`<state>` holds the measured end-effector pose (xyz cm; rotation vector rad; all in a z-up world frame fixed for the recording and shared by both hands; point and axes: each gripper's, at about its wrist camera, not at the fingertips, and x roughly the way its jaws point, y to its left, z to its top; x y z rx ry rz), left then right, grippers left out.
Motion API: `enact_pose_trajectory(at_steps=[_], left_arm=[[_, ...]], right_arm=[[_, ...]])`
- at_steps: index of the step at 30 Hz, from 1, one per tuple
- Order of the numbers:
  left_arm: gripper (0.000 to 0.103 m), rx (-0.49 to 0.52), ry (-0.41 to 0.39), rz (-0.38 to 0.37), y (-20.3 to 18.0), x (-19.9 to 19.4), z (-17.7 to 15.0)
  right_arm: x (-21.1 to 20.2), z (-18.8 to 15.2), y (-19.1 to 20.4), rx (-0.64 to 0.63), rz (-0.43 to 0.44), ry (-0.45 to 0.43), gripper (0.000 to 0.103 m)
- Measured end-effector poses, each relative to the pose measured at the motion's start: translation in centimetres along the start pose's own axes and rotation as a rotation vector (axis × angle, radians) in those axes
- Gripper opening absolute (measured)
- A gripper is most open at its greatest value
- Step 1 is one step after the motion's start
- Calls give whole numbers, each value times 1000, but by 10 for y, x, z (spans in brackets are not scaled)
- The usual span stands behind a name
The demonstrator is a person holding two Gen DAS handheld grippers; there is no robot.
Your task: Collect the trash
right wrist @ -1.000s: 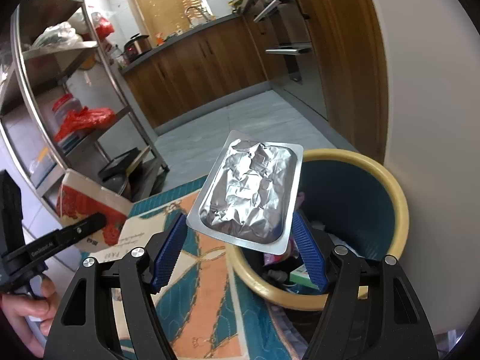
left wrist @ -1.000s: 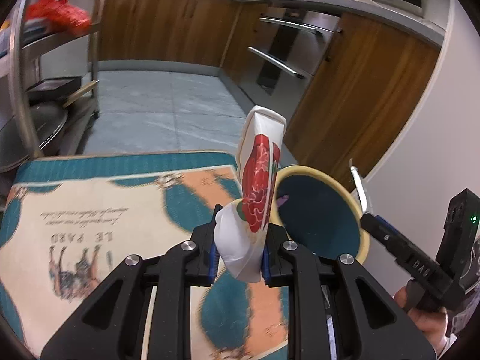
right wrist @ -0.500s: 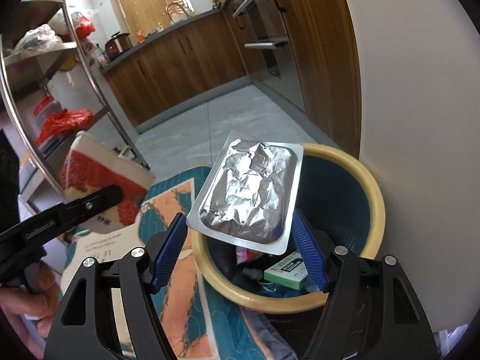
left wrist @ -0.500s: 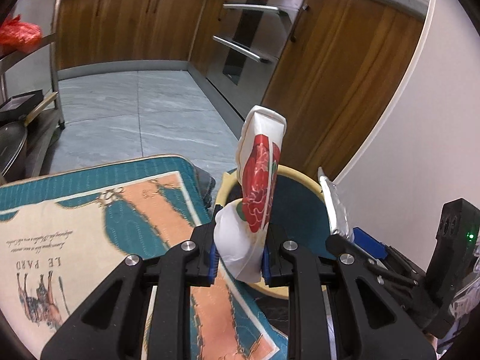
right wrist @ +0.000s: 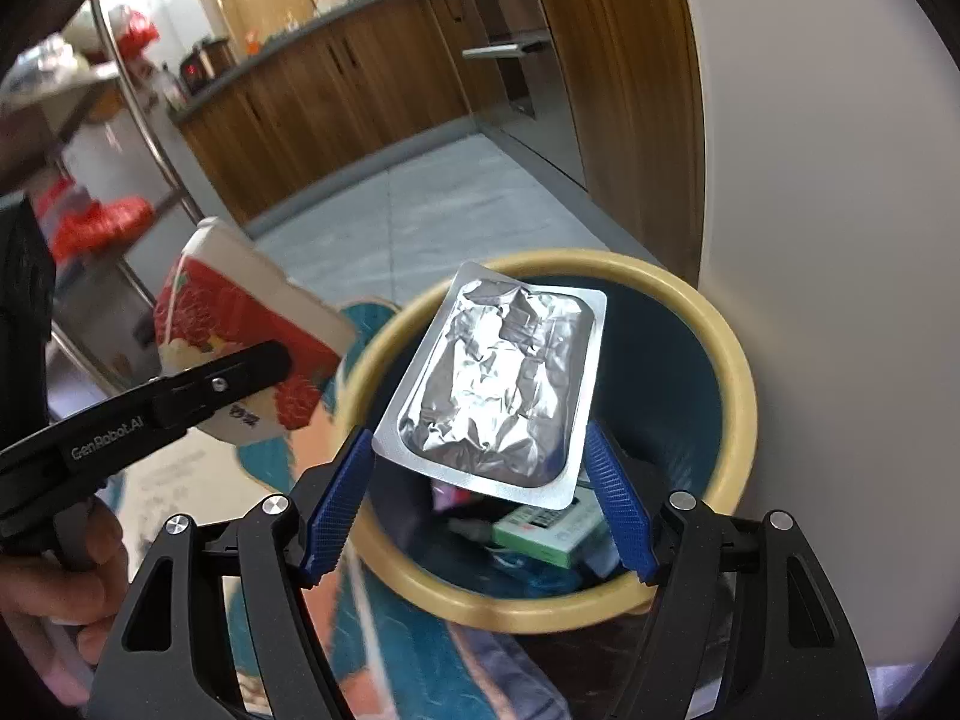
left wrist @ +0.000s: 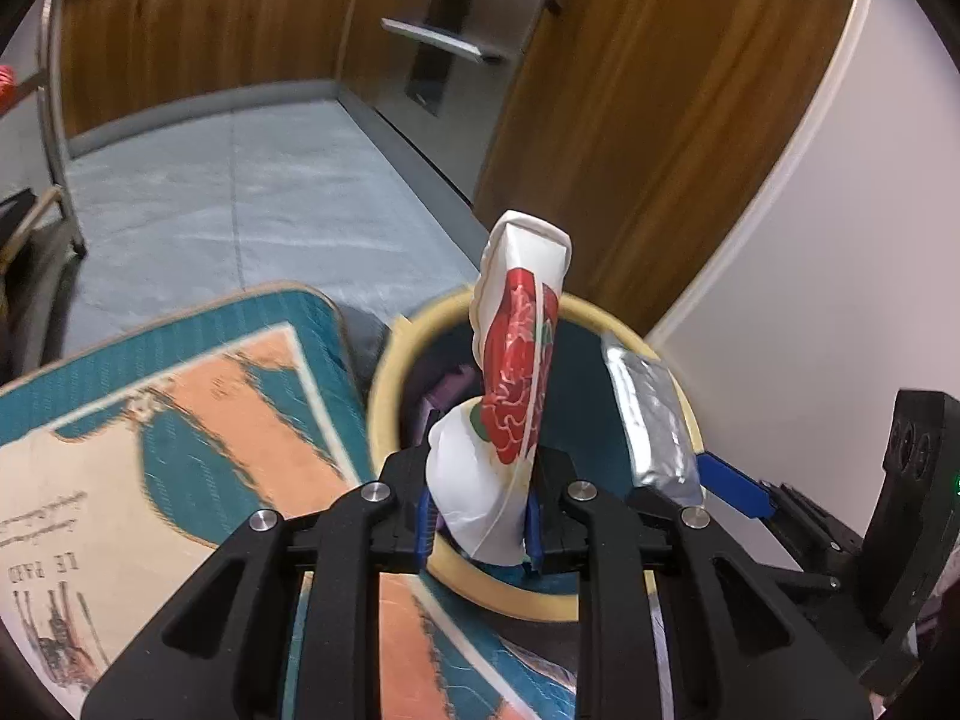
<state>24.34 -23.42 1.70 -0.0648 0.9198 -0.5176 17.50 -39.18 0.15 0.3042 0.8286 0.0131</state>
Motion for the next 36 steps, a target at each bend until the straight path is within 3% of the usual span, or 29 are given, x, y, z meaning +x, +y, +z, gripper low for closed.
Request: enact_pose_trajectory(at_steps=[6, 11, 13, 17, 27, 36], left_arm=[[29, -8, 83, 2, -7, 27, -12], [32, -55, 95, -10, 2, 27, -13], [40, -57, 95, -5, 4, 25, -12], [50, -71, 79, -13, 8, 18, -11], [61, -106, 38, -33, 20, -7, -14], [87, -64, -54, 6, 15, -49, -32]], right_arm=[[11, -4, 1, -31, -38, 61, 73], [14, -4, -4, -4, -31, 79, 74], [14, -3, -5, 5, -23, 80, 75], [16, -3, -4, 5, -12, 84, 78], [-5, -9, -9, 31, -11, 34, 82], [-30, -13, -8, 32, -11, -32, 88]])
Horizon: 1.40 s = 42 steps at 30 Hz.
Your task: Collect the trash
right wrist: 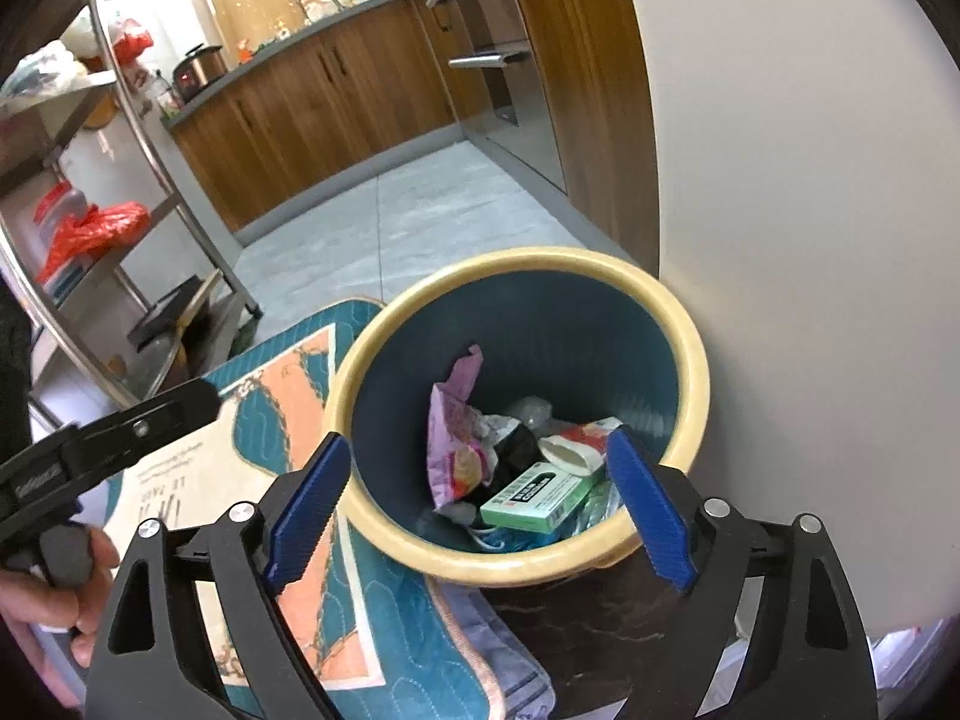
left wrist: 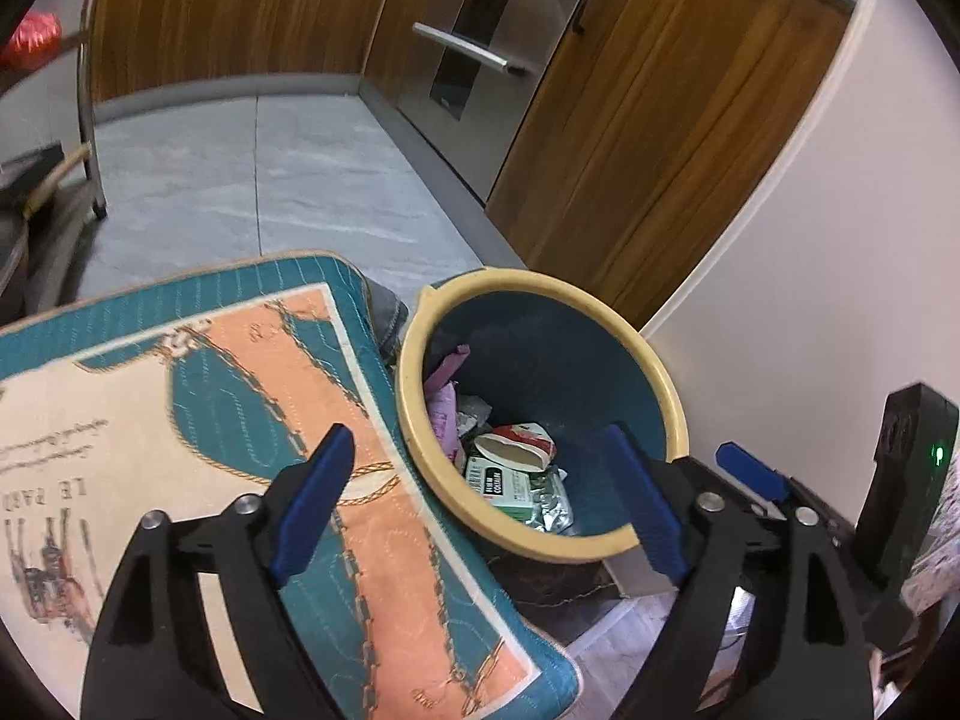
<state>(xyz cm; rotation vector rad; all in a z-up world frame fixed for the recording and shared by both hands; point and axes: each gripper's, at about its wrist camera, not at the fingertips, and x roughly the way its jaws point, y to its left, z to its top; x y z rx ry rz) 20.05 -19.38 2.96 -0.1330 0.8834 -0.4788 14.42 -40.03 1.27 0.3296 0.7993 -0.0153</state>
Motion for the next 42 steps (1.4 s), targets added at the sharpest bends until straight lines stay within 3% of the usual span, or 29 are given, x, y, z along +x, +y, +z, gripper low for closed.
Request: enact_pose_trajectory(at_steps=[5, 21, 29, 42], left_arm=[[97, 76, -51, 44, -12, -25, -11], [97, 71, -153, 107, -14, -88, -61], [97, 16, -171, 86, 1, -97, -81], [97, 36, -186, 94, -2, -95, -89]], right_arm=[[-14, -3, 1, 1, 5, -22, 91], [-63, -26, 9, -15, -15, -81, 97], [-80, -40, 15, -46, -28, -116, 98], [-79, -43, 19, -57, -23, -116, 98]])
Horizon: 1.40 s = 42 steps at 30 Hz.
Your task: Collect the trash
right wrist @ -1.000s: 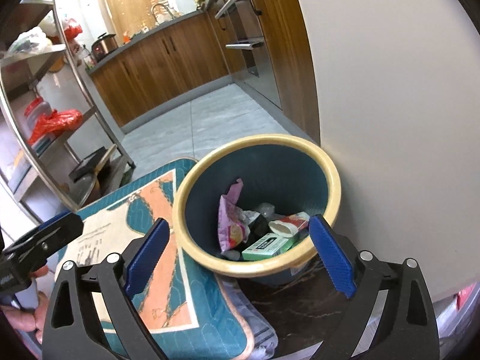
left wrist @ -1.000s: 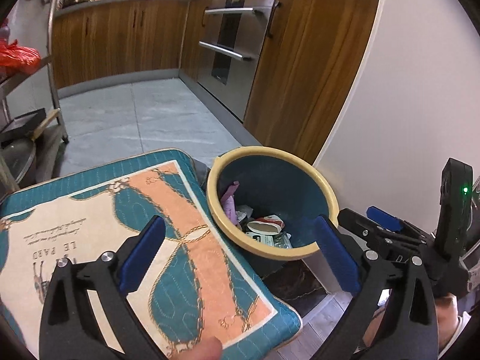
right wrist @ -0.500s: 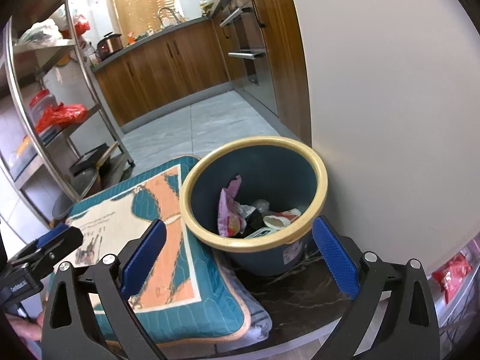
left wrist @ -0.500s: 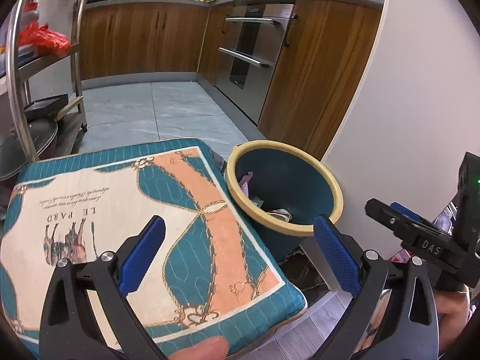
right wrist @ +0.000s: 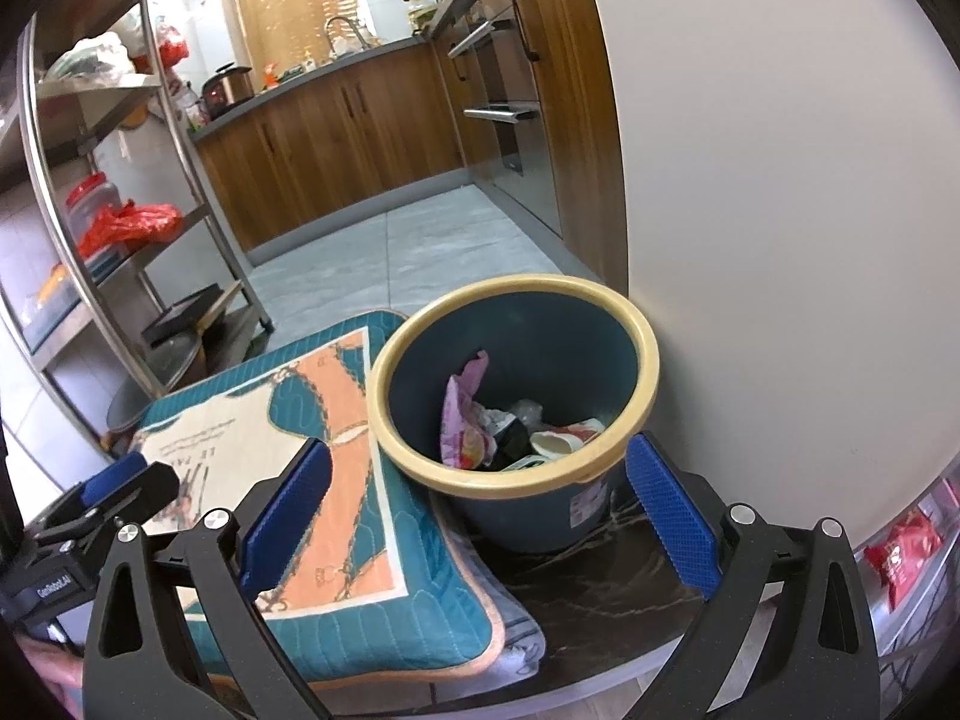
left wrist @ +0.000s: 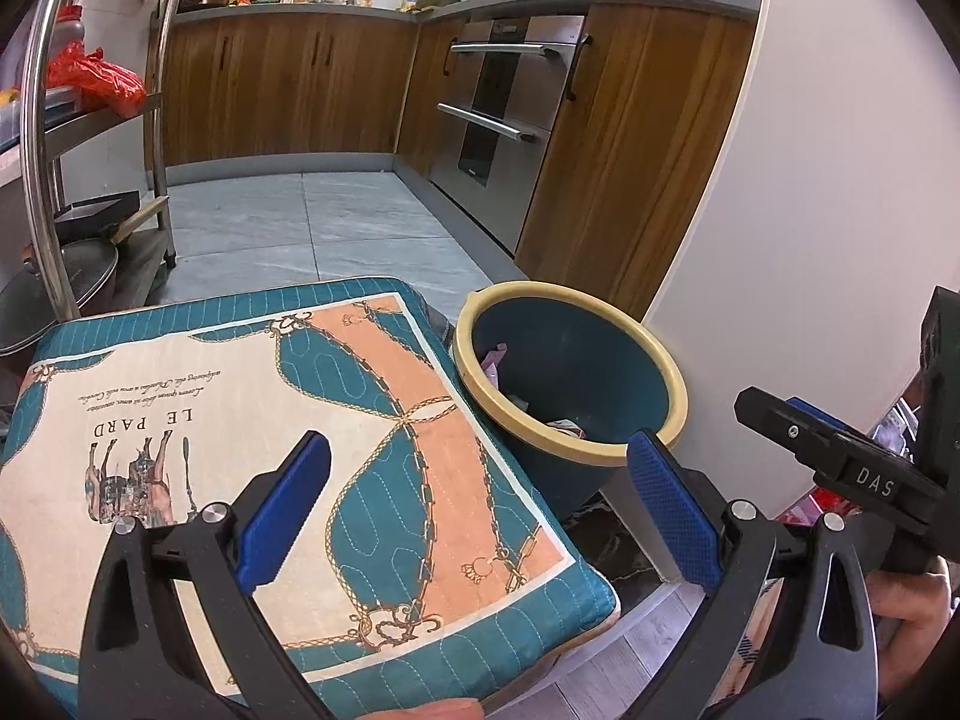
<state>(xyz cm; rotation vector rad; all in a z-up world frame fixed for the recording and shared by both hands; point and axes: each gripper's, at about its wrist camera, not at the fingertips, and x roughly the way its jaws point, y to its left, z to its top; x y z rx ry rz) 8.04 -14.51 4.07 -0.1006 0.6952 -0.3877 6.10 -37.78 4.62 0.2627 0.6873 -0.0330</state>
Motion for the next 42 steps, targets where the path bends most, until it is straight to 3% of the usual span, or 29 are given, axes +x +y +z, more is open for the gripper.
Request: enact_pose_trajectory(at_steps=[42], left_arm=[[97, -2, 25, -10, -5, 10, -7]], right_arm=[[-2, 1, 3, -1, 8, 1, 98]])
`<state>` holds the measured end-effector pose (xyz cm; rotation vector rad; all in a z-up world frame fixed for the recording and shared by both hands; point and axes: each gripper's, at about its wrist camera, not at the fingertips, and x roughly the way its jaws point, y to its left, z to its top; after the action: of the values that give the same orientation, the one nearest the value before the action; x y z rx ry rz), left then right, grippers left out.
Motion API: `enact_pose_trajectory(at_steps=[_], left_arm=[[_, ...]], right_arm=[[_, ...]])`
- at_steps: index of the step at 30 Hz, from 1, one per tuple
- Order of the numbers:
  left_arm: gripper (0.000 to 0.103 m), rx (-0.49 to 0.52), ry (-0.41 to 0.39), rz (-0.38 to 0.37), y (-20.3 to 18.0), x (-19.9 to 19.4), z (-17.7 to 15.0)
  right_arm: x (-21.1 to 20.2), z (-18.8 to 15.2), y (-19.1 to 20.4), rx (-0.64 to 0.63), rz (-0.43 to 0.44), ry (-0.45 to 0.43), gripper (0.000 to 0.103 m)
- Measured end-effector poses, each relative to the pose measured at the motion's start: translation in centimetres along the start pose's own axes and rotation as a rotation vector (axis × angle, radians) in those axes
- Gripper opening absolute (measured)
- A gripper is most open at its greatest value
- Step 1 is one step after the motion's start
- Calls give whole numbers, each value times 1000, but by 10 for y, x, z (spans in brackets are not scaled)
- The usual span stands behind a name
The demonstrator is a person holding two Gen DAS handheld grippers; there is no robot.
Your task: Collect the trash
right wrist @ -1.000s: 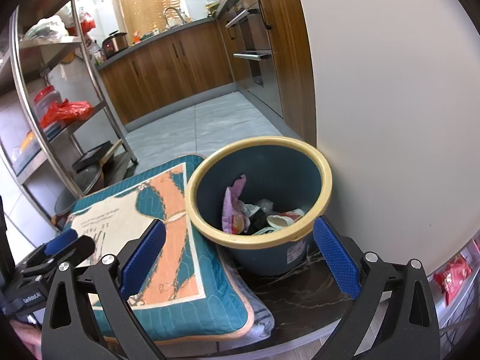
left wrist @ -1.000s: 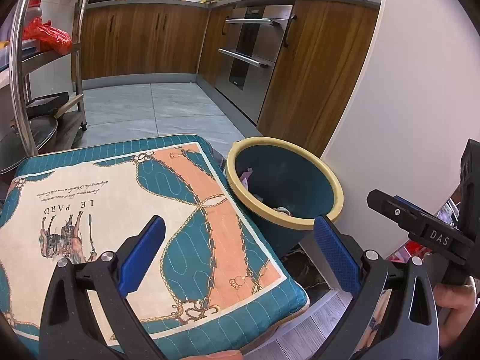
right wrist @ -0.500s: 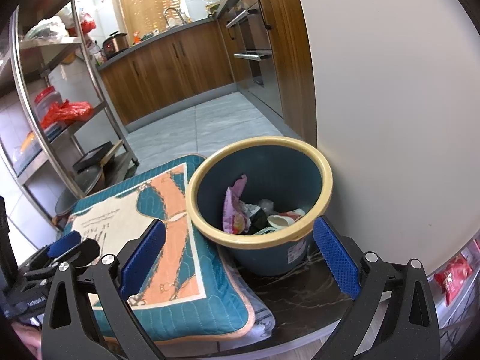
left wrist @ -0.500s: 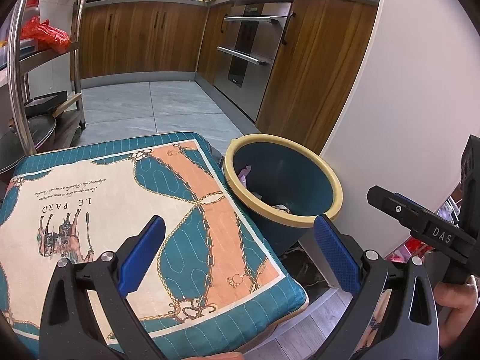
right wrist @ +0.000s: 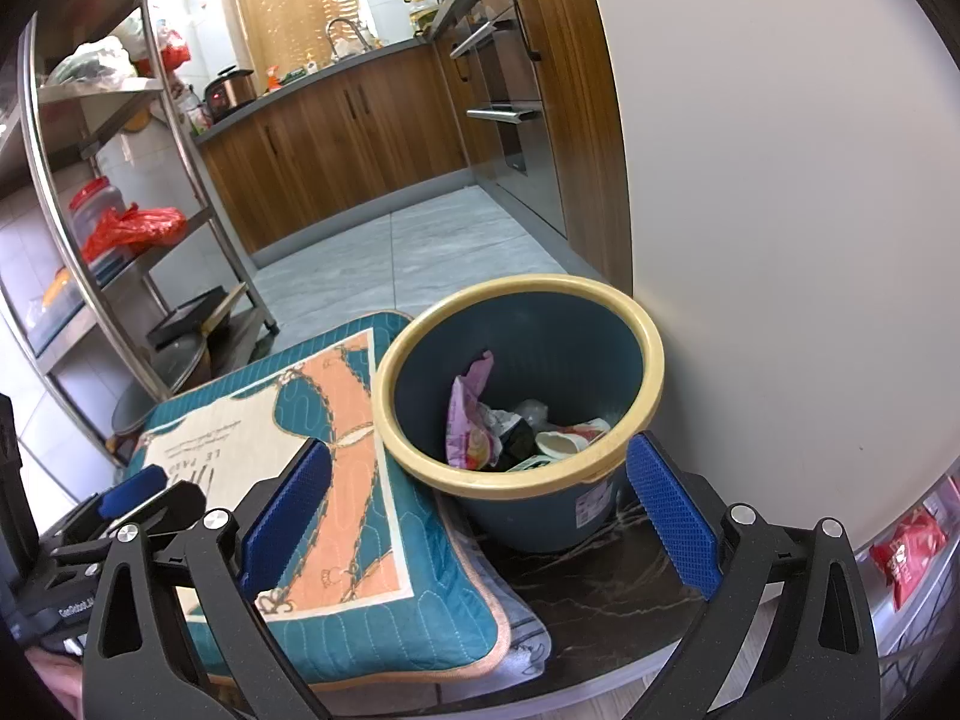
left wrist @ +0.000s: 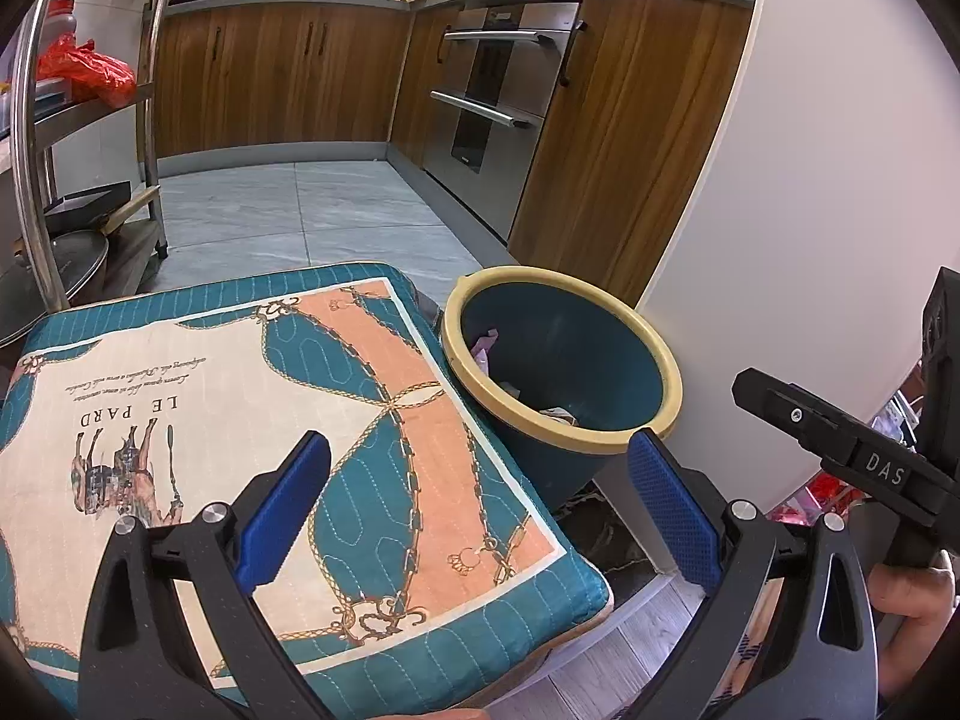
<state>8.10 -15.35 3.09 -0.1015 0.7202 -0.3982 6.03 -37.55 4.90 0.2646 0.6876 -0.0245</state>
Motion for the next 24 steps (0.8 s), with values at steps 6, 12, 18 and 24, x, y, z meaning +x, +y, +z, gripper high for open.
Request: enact_pose_trajectory(at_steps=[6, 12, 18, 24], left_arm=[[97, -4, 3, -1, 1, 0, 0], [97, -16, 3, -12, 1, 1, 0], [97, -15, 12, -13, 0, 3, 0], [97, -16, 19, -10, 0, 5, -1]], right_arm=[[0, 1, 0, 2, 1, -1, 98], [0, 0, 0, 1, 1, 0, 98], [0, 0, 0, 1, 1, 1, 98], [-1, 0, 0, 1, 1, -1, 98]])
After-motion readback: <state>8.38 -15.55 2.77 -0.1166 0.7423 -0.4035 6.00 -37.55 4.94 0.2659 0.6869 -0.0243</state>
